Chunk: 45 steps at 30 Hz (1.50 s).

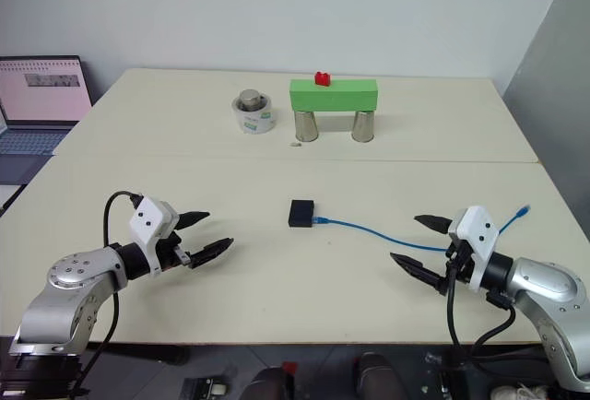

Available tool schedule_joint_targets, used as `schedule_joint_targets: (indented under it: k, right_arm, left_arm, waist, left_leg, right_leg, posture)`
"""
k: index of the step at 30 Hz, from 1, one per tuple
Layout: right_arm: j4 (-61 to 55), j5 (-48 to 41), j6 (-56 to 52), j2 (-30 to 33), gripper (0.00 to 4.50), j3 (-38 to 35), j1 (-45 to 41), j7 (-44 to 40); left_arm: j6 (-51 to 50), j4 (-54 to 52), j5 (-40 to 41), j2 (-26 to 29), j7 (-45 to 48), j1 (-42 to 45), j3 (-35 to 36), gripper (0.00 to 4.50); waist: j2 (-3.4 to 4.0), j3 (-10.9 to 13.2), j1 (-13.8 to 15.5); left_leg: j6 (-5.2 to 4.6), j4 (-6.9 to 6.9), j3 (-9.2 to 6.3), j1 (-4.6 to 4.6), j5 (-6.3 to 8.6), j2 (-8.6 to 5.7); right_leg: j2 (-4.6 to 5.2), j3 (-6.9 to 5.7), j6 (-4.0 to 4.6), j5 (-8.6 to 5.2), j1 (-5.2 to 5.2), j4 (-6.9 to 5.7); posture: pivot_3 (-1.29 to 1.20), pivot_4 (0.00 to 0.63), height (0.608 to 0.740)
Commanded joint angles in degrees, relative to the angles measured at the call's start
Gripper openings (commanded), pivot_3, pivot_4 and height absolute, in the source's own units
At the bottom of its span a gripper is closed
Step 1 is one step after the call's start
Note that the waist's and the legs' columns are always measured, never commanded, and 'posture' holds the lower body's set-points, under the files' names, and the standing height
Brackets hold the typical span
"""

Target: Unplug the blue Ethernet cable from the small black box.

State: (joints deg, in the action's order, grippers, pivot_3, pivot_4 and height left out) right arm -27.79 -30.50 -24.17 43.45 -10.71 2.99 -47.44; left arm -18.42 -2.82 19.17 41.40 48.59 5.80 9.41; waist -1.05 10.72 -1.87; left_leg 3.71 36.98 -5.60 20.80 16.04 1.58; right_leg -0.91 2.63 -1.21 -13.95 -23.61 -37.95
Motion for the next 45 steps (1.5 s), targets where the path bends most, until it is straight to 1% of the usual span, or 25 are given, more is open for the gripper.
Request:
schedule_joint_targets:
  k: [1, 12, 15, 18, 20, 23, 26, 29, 35, 37, 38, 39, 40, 45]
  right_arm:
    - [-0.9, -0.5, 0.3, 0.2, 4.5, -0.9, -0.9, -0.4]
    - [-0.3, 0.2, 0.1, 0.1, 4.5, 0.6, -2.6, 0.0]
    - [1.1, 1.9, 0.2, -0.9, 4.5, 3.1, -5.3, 0.9]
    - [4.0, 4.3, -1.5, -2.5, 4.5, 8.4, -10.3, 1.6]
    - [8.7, 8.1, -1.6, -4.8, 4.5, 14.2, -15.4, 2.1]
    - [14.8, 12.1, -0.1, -8.4, 4.5, 20.1, -21.0, 1.4]
    - [21.2, 15.7, 2.4, -11.2, 4.5, 24.4, -25.1, -0.1]
    - [30.4, 19.6, 6.7, -14.6, 4.5, 28.3, -29.9, -1.9]
    - [47.5, 24.4, 13.9, -21.3, 4.5, 30.7, -38.9, -3.3]
    - [51.4, 25.4, 15.5, -22.9, 4.5, 30.8, -41.0, -3.6]
    - [53.3, 25.6, 15.7, -23.9, 4.14, 30.6, -42.0, -3.6]
    - [55.2, 25.6, 15.7, -24.8, 4.01, 30.3, -42.9, -3.8]
    - [56.8, 25.9, 15.9, -25.4, 3.7, 30.2, -43.7, -3.9]
    - [60.8, 27.8, 17.5, -25.9, 2.4, 30.5, -45.5, -4.9]
  left_arm:
    - [1.0, -2.1, 0.5, 0.5, 0.6, -0.4, 1.1, 4.46]
    - [-0.1, -3.4, 0.9, 0.6, 1.0, -0.7, 1.1, 4.46]
    - [-1.4, -4.4, 2.2, 0.5, 1.8, -0.3, 1.1, 4.46]
    - [-1.7, -4.9, 3.4, 1.0, 4.3, 0.3, 0.1, 4.46]
    - [-2.0, -5.7, 3.8, 1.9, 7.3, 0.4, -1.3, 4.46]
    - [-2.1, -5.7, 3.7, 2.1, 8.3, 1.1, -2.2, 4.46]
    - [-1.8, -5.2, 3.4, 2.1, 8.7, 1.9, -2.6, 4.46]
    - [-0.8, -4.5, 2.2, 2.2, 8.5, 2.6, -2.9, 4.46]
    - [0.6, -4.2, 1.3, 1.9, 8.0, 2.0, -2.9, 4.46]
    - [1.0, -4.1, 1.0, 1.7, 7.8, 1.9, -3.0, 4.46]
    - [1.1, -4.0, 0.9, 1.6, 7.7, 2.0, -3.0, 4.5]
    - [1.2, -4.0, 0.9, 1.4, 7.7, 2.0, -3.1, 4.5]
    - [1.2, -4.0, 0.9, 1.3, 7.7, 2.0, -3.1, 4.5]
    - [1.4, -3.9, 0.8, 1.0, 7.5, 2.1, -3.2, 4.5]
  waist:
    - [0.0, 0.0, 0.0]
    - [0.0, 0.0, 0.0]
    - [0.0, 0.0, 0.0]
    - [0.01, 0.0, -0.2]
    - [0.01, 0.0, -0.3]
    - [0.05, 0.0, -0.4]
    - [0.04, 0.0, -0.4]
    - [0.04, 0.0, -0.3]
    - [0.05, 0.0, -0.4]
    - [0.05, 0.0, -0.5]
    - [0.05, 0.0, -0.5]
    - [0.05, 0.0, -0.5]
    - [0.05, 0.0, -0.5]
    - [0.05, 0.0, -0.5]
  left_leg:
    - [0.0, 0.0, 0.0, 0.0, 0.0, 0.0]
    - [0.0, 0.01, 0.0, 0.0, 0.0, 0.0]
    - [0.0, 0.01, 0.01, 0.0, 0.0, 0.0]
    - [0.0, 0.01, 0.02, -0.02, 0.0, 0.01]
    - [0.0, 0.01, 0.02, -0.04, 0.0, 0.01]
    - [0.0, 0.01, 0.02, -0.02, 0.0, 0.03]
    - [0.0, -0.01, 0.01, 0.06, 0.0, 0.03]
    - [0.0, -0.01, 0.02, 0.09, 0.0, 0.02]
    - [0.0, -0.01, 0.04, 0.07, 0.0, 0.03]
    - [0.0, -0.01, 0.04, 0.07, 0.0, 0.03]
    - [0.0, -0.01, 0.05, 0.07, 0.0, 0.03]
    - [0.0, -0.01, 0.04, 0.07, 0.0, 0.03]
    - [0.0, -0.01, 0.04, 0.06, 0.0, 0.04]
    - [0.0, 0.0, 0.04, 0.06, 0.0, 0.03]
  right_leg:
    - [0.0, 0.0, 0.0, 0.0, 0.0, 0.0]
    - [0.0, 0.0, 0.0, 0.0, 0.0, 0.0]
    - [0.0, 0.0, 0.0, 0.0, 0.0, 0.0]
    - [-0.01, 0.01, 0.0, 0.0, 0.0, -0.03]
    - [-0.01, 0.01, 0.0, 0.0, -0.01, -0.05]
    - [-0.03, 0.0, 0.0, 0.01, -0.03, -0.06]
    - [-0.03, -0.01, 0.01, 0.0, -0.11, -0.05]
    - [-0.02, 0.0, 0.02, 0.0, -0.14, -0.04]
    - [-0.02, 0.02, 0.03, 0.01, -0.15, -0.08]
    - [-0.02, 0.02, 0.04, 0.01, -0.16, -0.09]
    - [-0.02, 0.03, 0.04, 0.02, -0.17, -0.1]
    - [-0.02, 0.02, 0.05, 0.02, -0.17, -0.12]
    - [-0.02, 0.01, 0.05, 0.02, -0.17, -0.12]
    - [-0.02, 0.02, 0.16, 0.09, -0.15, -0.13]
  posture:
    - [0.0, 0.15, 0.74]
    - [0.0, 0.15, 0.74]
    - [0.0, 0.15, 0.74]
    - [0.0, 0.15, 0.74]
    - [0.0, 0.15, 0.74]
    - [0.0, 0.15, 0.74]
    - [0.0, 0.15, 0.74]
    - [0.0, 0.15, 0.74]
    - [0.0, 0.15, 0.74]
    - [0.0, 0.15, 0.74]
    - [0.0, 0.15, 0.74]
    - [0.0, 0.15, 0.74]
    - [0.0, 0.15, 0.74]
    - [0.0, 0.15, 0.74]
